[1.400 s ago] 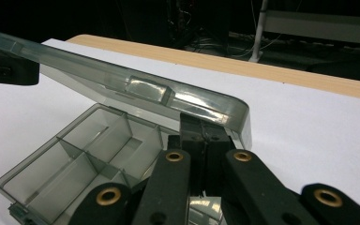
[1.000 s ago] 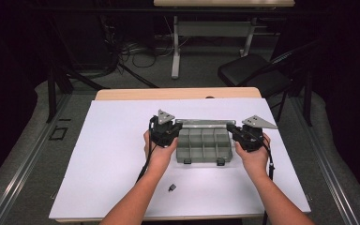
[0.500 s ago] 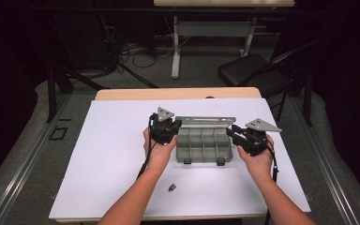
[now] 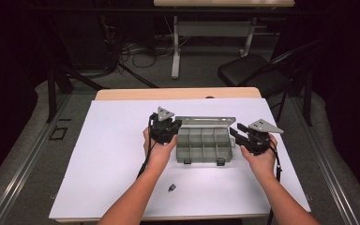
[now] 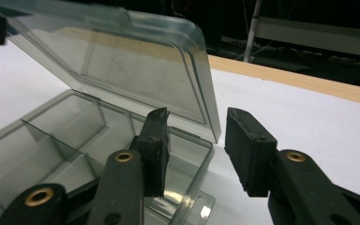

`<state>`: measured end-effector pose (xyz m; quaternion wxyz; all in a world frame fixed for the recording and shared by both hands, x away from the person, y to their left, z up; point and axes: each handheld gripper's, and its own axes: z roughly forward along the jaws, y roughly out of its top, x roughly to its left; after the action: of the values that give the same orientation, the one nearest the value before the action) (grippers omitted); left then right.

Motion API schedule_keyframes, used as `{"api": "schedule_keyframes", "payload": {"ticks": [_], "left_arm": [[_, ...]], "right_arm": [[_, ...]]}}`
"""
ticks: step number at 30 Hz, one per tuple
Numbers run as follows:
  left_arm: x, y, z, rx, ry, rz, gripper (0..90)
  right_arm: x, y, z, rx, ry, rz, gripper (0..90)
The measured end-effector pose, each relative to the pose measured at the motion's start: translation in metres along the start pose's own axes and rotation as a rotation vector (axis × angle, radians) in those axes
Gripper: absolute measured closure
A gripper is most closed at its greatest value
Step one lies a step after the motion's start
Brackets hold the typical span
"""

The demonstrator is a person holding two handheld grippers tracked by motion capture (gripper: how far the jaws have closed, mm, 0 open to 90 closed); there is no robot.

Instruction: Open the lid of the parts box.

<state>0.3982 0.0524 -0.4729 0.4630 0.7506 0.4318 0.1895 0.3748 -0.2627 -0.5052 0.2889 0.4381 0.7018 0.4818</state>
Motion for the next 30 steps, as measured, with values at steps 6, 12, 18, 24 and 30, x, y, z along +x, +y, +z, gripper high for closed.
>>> {"api": "schedule_keyframes", "payload": {"ticks": [6,12,18,24,30], "left_arm": [[0.001,0.000,0.002,0.008,-0.003,0.000,90.0],[0.002,0.002,0.003,0.005,0.007,0.003,90.0],[0.002,0.005,0.004,0.010,0.010,0.006,90.0],[0.004,0.007,0.004,0.017,0.010,0.007,90.0],[0.004,0.007,0.006,0.009,0.014,-0.001,90.0]], "right_arm": [[-0.003,-0.005,0.014,0.010,-0.033,-0.009,66.6],[-0.005,-0.009,0.025,0.025,-0.057,-0.021,70.9],[-0.006,-0.014,0.035,0.033,-0.086,-0.021,74.4],[-0.007,-0.017,0.042,0.034,-0.101,-0.012,76.8],[-0.006,-0.019,0.046,0.040,-0.116,0.000,78.8]]}}
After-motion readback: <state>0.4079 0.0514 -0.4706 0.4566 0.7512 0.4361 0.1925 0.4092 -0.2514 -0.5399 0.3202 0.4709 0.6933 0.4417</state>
